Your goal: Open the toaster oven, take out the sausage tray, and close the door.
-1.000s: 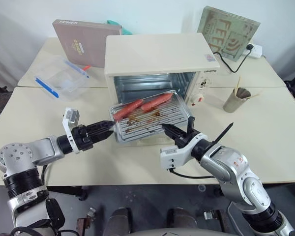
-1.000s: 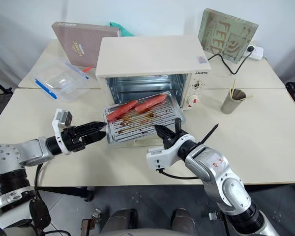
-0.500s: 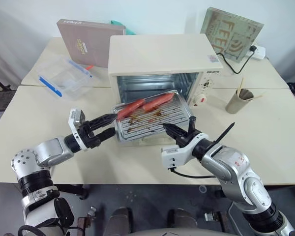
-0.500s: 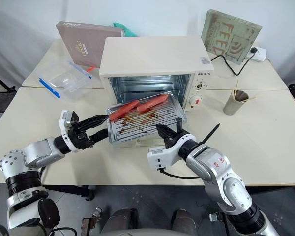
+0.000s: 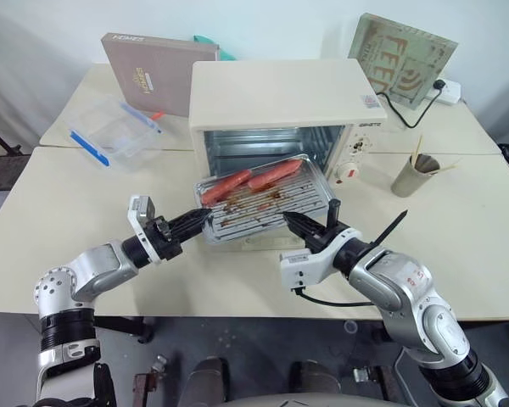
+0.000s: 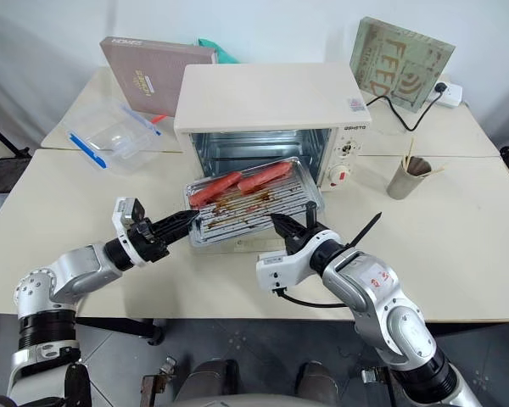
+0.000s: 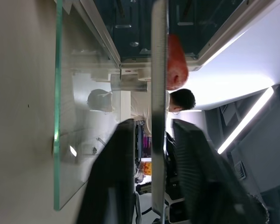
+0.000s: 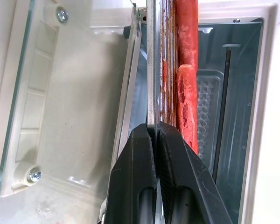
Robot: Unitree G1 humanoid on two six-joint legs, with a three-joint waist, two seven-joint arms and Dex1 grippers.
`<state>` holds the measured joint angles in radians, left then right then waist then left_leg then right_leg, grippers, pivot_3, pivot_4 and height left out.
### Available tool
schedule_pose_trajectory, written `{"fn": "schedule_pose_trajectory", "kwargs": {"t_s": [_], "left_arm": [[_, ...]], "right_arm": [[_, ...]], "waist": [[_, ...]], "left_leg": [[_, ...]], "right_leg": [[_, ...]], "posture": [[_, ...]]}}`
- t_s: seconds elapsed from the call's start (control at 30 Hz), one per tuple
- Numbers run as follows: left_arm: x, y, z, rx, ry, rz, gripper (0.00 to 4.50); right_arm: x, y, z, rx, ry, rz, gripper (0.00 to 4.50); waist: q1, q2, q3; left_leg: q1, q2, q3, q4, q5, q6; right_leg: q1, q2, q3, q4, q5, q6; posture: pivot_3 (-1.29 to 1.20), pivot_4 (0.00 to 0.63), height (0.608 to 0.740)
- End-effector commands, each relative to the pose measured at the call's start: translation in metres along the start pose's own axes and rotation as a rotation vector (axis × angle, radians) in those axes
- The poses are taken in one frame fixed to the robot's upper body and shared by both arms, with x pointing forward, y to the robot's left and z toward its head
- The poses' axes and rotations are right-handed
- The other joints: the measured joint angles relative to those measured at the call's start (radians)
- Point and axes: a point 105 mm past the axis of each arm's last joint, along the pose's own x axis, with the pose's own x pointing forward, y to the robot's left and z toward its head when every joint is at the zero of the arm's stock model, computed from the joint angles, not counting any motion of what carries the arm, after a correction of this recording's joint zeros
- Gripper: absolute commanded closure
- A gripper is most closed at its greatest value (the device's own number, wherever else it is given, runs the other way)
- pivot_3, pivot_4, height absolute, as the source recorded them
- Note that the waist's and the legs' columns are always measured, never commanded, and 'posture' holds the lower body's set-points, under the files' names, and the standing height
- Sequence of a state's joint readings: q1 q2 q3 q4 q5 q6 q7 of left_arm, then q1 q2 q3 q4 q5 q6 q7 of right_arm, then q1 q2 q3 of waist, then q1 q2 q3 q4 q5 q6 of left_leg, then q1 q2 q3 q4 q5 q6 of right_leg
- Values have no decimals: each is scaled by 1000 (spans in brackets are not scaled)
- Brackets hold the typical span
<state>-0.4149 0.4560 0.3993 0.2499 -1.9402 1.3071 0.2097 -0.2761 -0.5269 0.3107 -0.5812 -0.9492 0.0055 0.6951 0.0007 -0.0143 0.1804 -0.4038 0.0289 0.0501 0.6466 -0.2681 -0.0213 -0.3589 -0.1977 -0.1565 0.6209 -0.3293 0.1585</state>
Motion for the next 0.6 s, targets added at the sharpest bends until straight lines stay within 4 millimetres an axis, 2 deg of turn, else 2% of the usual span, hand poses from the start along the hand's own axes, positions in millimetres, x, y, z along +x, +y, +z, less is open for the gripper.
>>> {"fn": "schedule_pose_trajectory", "kwargs": {"t_s": [0.03,0.3,0.5,0.53,0.6], "left_arm": [[2,-9,-3,17,5,-42,4480],[5,-10,-2,26,0,-25,4480],[8,-6,-7,35,10,14,4480],[8,-7,-8,46,17,22,4500],[8,-7,-10,62,23,35,4500]], "right_arm": [[-4,-13,6,1,-29,-59,4500],[-3,-10,10,40,-54,-45,4500],[-4,-7,11,153,-70,-21,4500],[-4,-5,14,167,-94,-5,3936],[-4,-4,18,161,-126,7,3520]], "waist": [[0,0,0],[0,0,0],[0,0,0],[0,0,0],[1,0,0]], "left_leg": [[0,0,0,0,0,0],[0,0,0,0,0,0],[0,0,0,0,0,0],[0,0,0,0,0,0],[0,0,0,-1,0,0]], "right_leg": [[0,0,0,0,0,0],[0,0,0,-1,0,0],[0,0,0,-1,0,0],[0,0,0,-1,0,0],[0,0,0,-1,0,0]], "posture": [[0,150,740],[0,150,740],[0,150,740],[0,150,740],[0,150,740]]}}
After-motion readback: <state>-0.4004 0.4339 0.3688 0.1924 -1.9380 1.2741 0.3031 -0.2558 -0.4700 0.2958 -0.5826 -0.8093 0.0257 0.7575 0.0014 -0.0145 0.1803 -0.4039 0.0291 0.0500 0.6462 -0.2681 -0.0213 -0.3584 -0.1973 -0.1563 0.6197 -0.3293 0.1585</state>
